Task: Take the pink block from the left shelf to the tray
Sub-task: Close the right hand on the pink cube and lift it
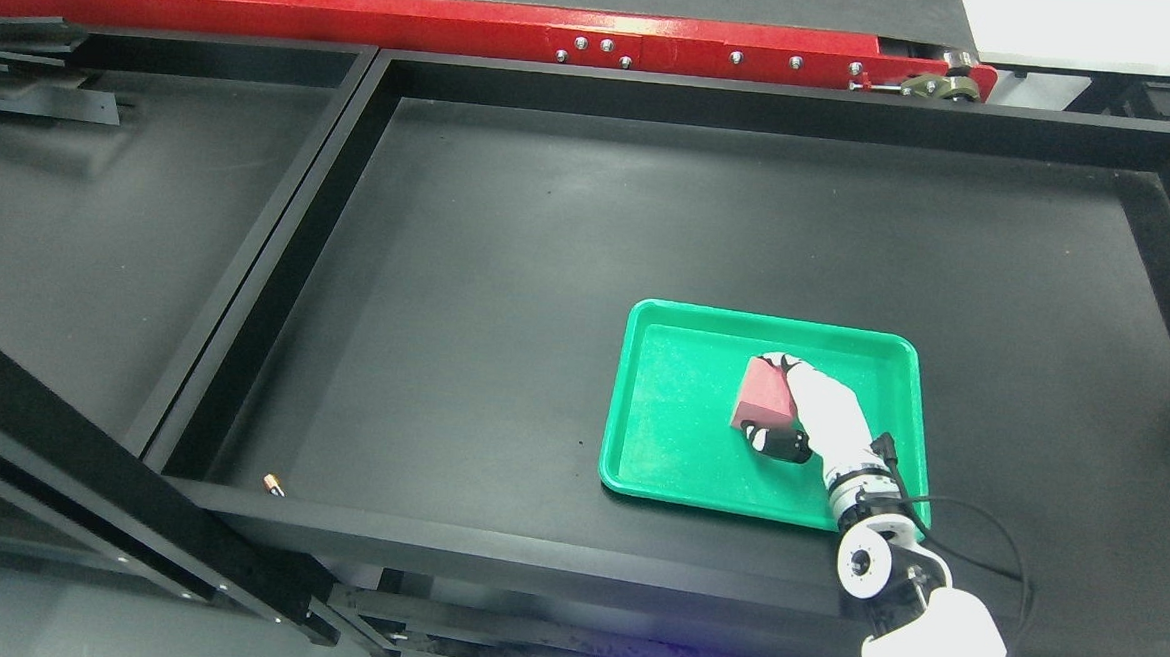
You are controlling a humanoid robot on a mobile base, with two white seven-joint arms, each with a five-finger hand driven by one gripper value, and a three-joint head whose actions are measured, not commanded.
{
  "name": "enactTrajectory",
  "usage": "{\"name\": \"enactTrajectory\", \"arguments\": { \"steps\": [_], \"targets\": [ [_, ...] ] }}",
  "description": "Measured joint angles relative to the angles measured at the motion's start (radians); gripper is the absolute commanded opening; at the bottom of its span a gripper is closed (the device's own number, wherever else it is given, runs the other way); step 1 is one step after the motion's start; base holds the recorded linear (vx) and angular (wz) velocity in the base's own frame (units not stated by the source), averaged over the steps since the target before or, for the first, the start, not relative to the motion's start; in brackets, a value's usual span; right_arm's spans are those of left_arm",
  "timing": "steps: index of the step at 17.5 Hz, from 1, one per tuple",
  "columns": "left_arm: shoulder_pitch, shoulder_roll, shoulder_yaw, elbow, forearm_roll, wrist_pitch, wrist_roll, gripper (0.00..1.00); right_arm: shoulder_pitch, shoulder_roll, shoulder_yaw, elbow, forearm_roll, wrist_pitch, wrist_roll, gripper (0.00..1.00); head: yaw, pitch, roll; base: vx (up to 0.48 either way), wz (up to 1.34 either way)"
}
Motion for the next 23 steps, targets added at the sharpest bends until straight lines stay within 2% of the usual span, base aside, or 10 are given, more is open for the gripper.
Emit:
{"name": "enactTrajectory", "arguments": {
  "steps": [1, 3, 9, 16, 23],
  "targets": [
    [0.000, 0.000, 0.000, 0.000, 0.000, 0.000, 0.000, 1.00, -0.001, 0.000, 0.000, 0.002, 0.000, -0.002, 0.002, 0.07, 0.0000, 0.000, 0.000, 0.000, 0.00],
    [0.000, 0.000, 0.000, 0.000, 0.000, 0.000, 0.000, 1.00, -0.001, 0.000, 0.000, 0.004, -0.002, -0.020, -0.001, 0.05, 0.0000, 0.000, 0.000, 0.000, 0.00],
    [0.000, 0.000, 0.000, 0.000, 0.000, 0.000, 0.000, 1.00, 0.009, 0.000, -0.027, -0.013, -0.017, -0.162, -0.145, 0.06, 0.0000, 0.000, 0.000, 0.000, 0.00],
    [0.000, 0.000, 0.000, 0.000, 0.000, 0.000, 0.000, 1.00, 0.066, 0.000, -0.079, -0.071, -0.137, -0.356, -0.349, 0.06, 0.0000, 0.000, 0.000, -0.012, 0.00],
    [0.000, 0.000, 0.000, 0.000, 0.000, 0.000, 0.000, 1.00, 0.086, 0.000, -0.110, -0.117, -0.180, -0.406, -0.548, 0.06, 0.0000, 0.000, 0.000, -0.113, 0.06]
  ]
}}
